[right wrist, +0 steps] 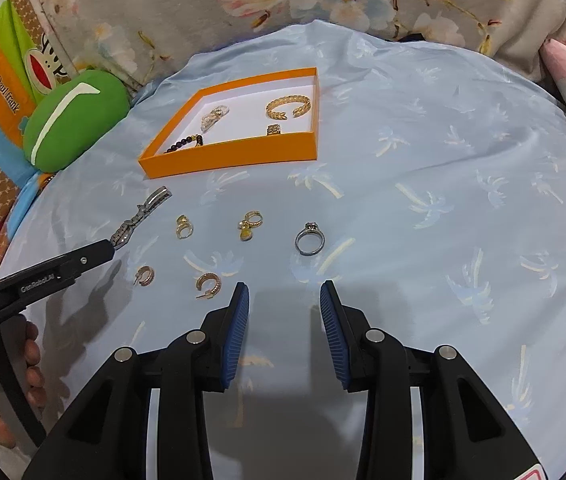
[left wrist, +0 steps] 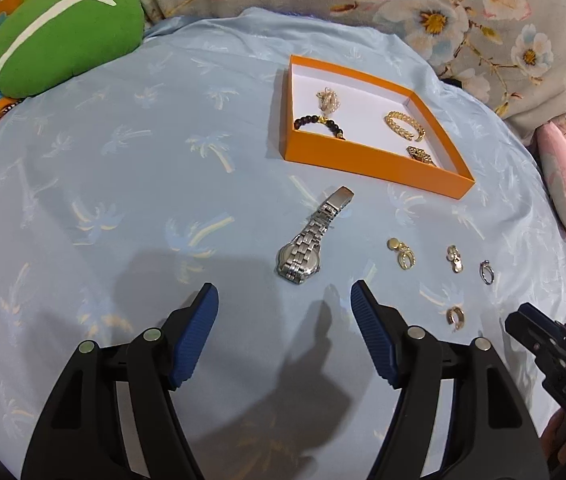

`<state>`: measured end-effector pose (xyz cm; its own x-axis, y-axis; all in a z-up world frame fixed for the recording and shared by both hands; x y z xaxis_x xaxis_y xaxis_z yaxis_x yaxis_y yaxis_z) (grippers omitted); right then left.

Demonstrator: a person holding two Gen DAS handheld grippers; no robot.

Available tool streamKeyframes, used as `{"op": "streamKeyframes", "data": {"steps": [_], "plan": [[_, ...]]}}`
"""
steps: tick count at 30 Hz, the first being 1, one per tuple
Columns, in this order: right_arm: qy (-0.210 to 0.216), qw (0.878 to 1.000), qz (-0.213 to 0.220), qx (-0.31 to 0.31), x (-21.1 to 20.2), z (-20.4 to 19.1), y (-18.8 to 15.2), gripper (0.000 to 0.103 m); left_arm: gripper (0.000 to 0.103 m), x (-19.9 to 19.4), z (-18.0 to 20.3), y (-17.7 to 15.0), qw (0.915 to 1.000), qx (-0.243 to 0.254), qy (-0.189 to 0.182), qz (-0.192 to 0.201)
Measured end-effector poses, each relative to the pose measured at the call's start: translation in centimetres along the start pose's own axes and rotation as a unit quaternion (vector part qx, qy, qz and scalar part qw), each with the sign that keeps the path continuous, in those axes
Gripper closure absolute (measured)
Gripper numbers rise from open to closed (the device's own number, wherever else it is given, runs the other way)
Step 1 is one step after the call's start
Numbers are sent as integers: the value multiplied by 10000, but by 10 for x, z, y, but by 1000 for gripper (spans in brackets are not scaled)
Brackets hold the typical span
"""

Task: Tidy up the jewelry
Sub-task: 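Lower the left tool over the silver link watch and close on it, then close the right tool on the silver diamond ring while the left tool lifts the silver watch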

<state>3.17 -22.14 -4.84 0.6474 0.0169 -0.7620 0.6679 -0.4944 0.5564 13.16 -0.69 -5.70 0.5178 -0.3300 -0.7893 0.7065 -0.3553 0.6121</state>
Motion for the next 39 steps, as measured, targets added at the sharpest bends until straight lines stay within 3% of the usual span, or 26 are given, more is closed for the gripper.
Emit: {"op": "streamKeyframes", "data": {"steps": [20,22,23,25,27,31,39], "plan": [[87,9996,-121,259,16,11,12,66,39,42,19,46,9978,476,399,215],[80,9995,-122,267,18,12,13,66,56,42,22,47,9973,565,394,248],[76,9995,-125,266,19,12,14,66,60,41,24,46,9971,595,403,261],[61,9995,-135,282,22,14,15,66,81,41,25,46,9969,632,375,278],[35,9995,-139,292,26,15,17,66,87,39,25,44,9975,585,275,282],[-6,9996,-121,262,30,16,21,66,94,36,24,41,9979,555,197,269],[-94,9999,-43,98,38,10,30,66,94,18,24,39,9985,395,46,376]]}}
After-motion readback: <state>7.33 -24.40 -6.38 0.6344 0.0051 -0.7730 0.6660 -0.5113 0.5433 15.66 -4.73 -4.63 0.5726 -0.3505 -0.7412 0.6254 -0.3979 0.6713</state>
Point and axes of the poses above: each gripper's, at about its wrist camera, not at the fingertips, and x roughly the way its jaws point, z to its right, y to its top, the point moved 4 cm from there along x, roughly the way its jaws point, and after that the axes turned 14 degrees about x, right-handed, at the moved point
